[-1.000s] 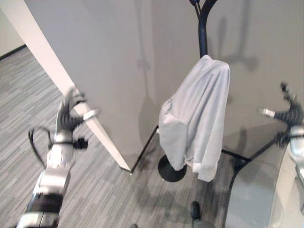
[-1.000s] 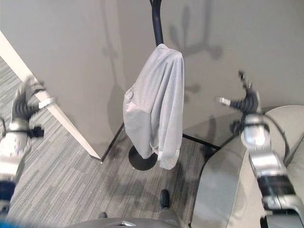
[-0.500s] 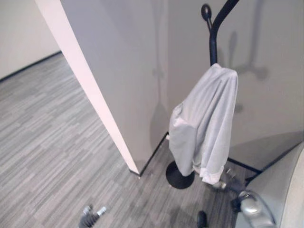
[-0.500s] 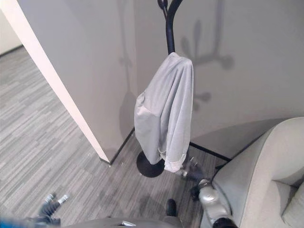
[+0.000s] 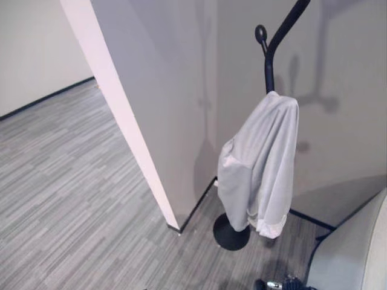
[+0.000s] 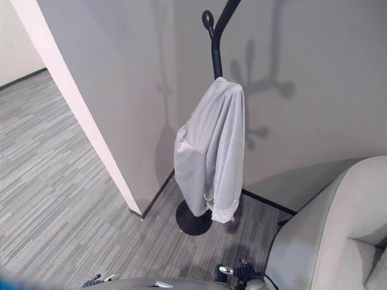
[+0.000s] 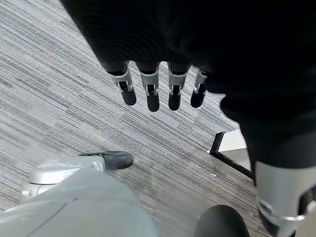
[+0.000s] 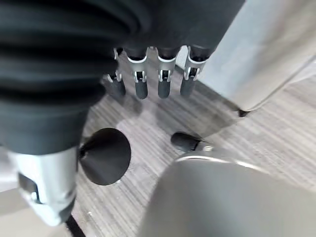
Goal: Hang the clothes on the sofa on the clothes rack.
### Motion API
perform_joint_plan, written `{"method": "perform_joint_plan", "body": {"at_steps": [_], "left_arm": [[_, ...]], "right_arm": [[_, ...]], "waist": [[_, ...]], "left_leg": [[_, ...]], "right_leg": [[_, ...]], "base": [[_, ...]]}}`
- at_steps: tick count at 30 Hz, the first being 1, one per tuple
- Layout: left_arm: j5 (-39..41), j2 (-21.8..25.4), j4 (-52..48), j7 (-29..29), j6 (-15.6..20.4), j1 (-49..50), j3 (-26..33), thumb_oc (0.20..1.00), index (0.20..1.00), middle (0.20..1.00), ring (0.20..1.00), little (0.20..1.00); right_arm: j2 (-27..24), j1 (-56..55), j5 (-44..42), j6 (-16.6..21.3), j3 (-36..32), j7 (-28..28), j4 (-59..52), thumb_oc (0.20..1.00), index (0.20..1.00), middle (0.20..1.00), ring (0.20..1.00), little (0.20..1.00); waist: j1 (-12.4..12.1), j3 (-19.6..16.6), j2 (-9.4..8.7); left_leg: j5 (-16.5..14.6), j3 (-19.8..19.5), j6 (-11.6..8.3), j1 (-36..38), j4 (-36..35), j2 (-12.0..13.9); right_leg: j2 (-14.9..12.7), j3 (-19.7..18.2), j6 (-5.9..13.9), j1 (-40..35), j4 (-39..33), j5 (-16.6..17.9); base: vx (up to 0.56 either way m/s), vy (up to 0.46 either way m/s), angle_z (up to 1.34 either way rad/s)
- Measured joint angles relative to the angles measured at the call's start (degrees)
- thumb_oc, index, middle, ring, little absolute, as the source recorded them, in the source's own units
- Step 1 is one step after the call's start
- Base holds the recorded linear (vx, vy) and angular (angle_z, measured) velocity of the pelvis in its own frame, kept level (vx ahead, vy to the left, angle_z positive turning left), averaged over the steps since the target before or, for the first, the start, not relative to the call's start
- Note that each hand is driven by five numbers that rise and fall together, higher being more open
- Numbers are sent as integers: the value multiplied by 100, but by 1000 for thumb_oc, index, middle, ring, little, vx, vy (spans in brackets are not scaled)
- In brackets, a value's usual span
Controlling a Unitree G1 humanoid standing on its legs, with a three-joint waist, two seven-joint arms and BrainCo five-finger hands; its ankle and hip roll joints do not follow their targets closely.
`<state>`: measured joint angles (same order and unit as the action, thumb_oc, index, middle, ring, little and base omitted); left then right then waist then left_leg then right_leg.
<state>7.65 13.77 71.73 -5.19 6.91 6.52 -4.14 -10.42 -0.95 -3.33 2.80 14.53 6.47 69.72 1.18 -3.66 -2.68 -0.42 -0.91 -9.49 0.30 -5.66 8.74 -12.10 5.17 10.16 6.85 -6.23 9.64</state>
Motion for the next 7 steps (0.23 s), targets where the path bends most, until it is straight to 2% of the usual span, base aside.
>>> {"method": "perform_joint_plan", "body": {"at_steps": [7], "left_arm": [[-3,2,2,4,-6,50,-1,1000,1000,1000,1000,1000]], "right_arm": [[6,-98,26,-41,10,-4,4,1000,1000,1000,1000,1000]], "waist": [[-33,-99,-69]], "left_leg": [[3,-16,0,1,0,6]], "right_leg": [[-4,42,-5,-19,0,4]], "base": [[4,-6,2]]}}
